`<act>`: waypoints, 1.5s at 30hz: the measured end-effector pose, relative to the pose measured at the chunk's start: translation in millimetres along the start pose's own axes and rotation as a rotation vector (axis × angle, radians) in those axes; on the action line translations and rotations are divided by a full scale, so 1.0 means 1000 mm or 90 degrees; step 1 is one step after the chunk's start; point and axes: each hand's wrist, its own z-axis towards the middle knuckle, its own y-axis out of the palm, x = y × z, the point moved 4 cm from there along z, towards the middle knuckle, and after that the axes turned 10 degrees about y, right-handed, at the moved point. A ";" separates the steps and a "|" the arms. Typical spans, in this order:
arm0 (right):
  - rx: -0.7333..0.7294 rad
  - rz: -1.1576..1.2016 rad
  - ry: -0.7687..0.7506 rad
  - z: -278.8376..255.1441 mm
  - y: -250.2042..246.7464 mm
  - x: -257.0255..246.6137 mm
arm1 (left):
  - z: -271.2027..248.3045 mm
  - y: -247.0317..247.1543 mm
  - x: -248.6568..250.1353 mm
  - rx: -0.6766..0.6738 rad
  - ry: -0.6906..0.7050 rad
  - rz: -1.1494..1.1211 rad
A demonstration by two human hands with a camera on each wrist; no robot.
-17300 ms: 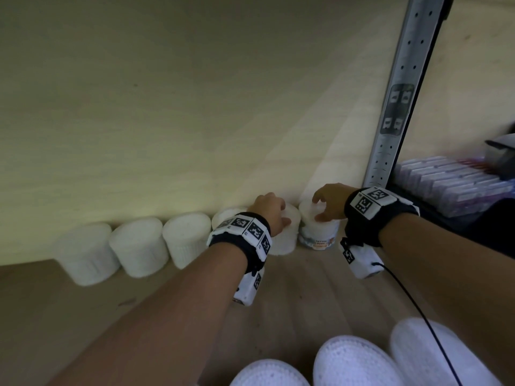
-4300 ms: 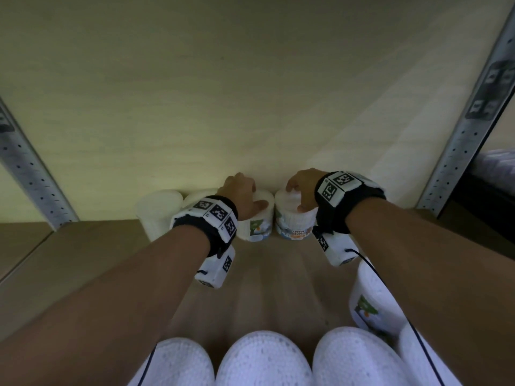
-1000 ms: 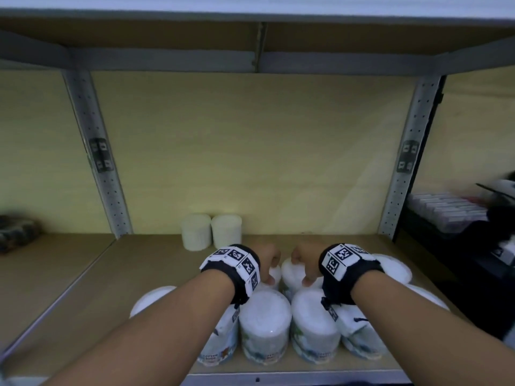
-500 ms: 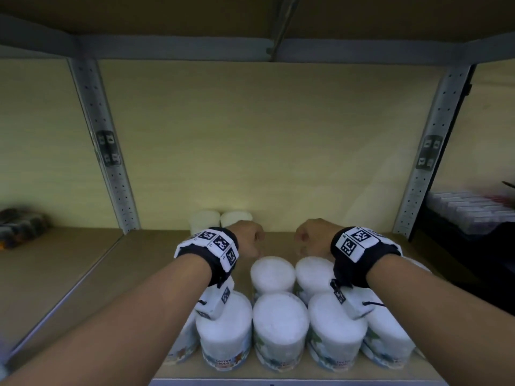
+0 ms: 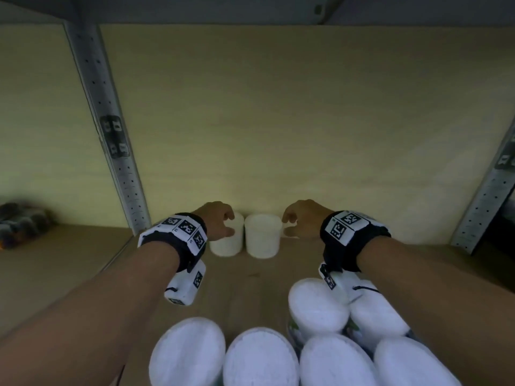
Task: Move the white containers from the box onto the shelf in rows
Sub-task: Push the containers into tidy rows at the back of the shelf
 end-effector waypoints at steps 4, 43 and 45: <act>-0.003 -0.017 -0.004 0.031 0.003 -0.020 | 0.017 -0.001 -0.020 0.004 0.000 0.006; -0.047 -0.137 0.053 0.080 0.029 -0.045 | 0.038 0.024 -0.038 0.028 0.033 0.018; -0.049 -0.143 0.056 0.082 0.030 -0.046 | 0.038 0.024 -0.039 0.029 0.033 0.015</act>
